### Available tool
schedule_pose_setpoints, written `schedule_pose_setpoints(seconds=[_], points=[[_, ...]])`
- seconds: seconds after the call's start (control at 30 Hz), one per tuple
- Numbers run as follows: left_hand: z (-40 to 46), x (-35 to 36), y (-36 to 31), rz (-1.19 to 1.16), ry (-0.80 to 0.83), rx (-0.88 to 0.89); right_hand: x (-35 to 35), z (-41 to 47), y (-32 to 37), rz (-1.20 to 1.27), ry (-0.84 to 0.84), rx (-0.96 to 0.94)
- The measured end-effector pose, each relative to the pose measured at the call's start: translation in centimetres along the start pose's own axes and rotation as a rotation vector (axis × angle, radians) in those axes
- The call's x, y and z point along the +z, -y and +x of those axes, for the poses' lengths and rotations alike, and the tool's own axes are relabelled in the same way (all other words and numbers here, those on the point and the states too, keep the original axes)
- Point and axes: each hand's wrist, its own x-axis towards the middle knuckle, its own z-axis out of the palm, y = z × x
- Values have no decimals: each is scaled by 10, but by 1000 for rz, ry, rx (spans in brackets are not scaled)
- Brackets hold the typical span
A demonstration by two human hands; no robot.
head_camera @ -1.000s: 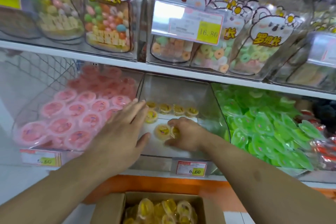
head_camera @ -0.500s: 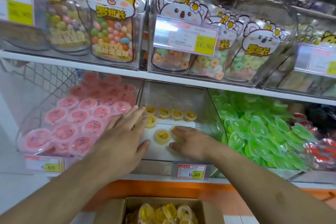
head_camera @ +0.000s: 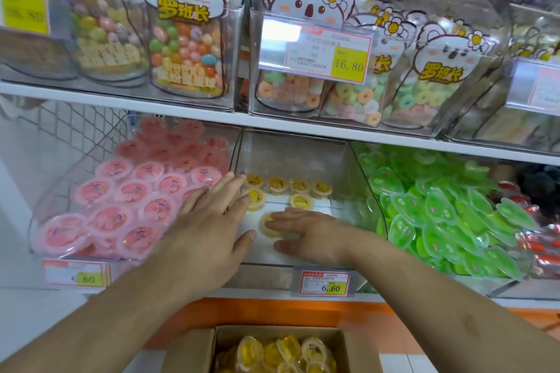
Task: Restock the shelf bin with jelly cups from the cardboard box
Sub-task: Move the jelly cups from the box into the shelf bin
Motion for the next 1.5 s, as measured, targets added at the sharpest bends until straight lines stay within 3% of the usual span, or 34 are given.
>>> schedule_pose_setpoints(seconds=[0.17, 0.53, 0.97, 1.5], points=[[0, 4, 3, -29, -43, 14, -6, 15, -4, -209, 99, 50], [1, 5, 2, -21, -40, 26, 6, 45, -9, -172, -14, 98], [1, 9, 4, 1, -55, 31, 5, 27, -11, -142, 66, 128], [1, 7, 3, 24, -28, 20, 9, 15, -17, -5, 3, 232]])
